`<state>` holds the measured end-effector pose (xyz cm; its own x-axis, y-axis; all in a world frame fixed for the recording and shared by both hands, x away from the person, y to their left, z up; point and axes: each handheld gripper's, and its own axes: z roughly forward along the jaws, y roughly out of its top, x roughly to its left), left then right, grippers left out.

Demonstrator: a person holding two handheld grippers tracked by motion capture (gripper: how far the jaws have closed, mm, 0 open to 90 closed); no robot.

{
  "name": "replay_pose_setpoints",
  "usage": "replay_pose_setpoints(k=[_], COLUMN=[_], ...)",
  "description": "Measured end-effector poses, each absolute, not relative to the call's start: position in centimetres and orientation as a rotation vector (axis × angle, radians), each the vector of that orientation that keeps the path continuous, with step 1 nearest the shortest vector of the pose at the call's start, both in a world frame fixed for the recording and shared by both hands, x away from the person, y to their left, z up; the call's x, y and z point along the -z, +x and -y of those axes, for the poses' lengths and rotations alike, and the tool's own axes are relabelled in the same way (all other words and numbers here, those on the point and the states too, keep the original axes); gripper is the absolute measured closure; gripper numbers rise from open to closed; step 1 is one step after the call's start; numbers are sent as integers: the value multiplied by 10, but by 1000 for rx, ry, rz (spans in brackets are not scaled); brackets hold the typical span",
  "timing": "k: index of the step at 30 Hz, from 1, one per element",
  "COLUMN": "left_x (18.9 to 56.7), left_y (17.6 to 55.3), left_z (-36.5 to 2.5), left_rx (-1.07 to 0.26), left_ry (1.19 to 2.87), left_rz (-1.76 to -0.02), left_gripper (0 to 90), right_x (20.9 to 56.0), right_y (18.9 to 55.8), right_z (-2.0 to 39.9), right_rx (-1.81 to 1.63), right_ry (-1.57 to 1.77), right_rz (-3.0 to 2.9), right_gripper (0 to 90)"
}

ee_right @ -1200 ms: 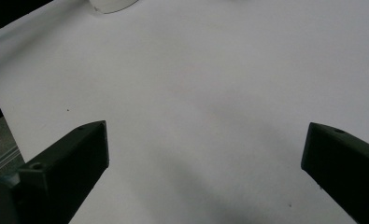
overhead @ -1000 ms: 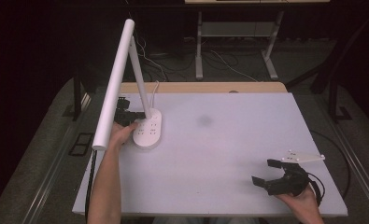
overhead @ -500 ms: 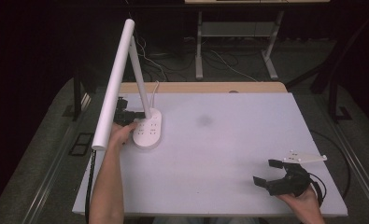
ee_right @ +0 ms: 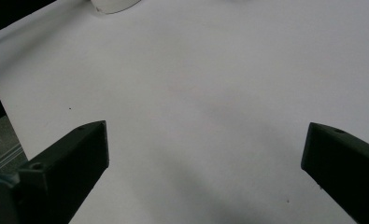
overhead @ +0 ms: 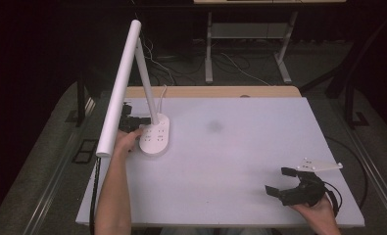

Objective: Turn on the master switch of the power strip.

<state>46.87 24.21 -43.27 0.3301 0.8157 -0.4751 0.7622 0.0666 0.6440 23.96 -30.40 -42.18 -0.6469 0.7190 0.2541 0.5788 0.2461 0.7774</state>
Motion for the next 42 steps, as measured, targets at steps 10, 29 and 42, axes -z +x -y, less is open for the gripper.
replay_pose_setpoints(k=[10,29,42], left_x=[433,432,415], left_y=[467,456,441], left_z=[-244,-252,-254], left_rx=[-94,-95,-172], left_ry=[1695,1567,1638], left_rz=[-1452,-1441,-1379], left_gripper=[900,900,898], right_x=[421,421,421], right_y=[239,239,240], right_z=[304,304,305], right_rx=[-1373,-1372,-1369], right_ry=[1221,1224,1227], right_rz=[-2358,-2355,-2350], right_gripper=[3,3,2])
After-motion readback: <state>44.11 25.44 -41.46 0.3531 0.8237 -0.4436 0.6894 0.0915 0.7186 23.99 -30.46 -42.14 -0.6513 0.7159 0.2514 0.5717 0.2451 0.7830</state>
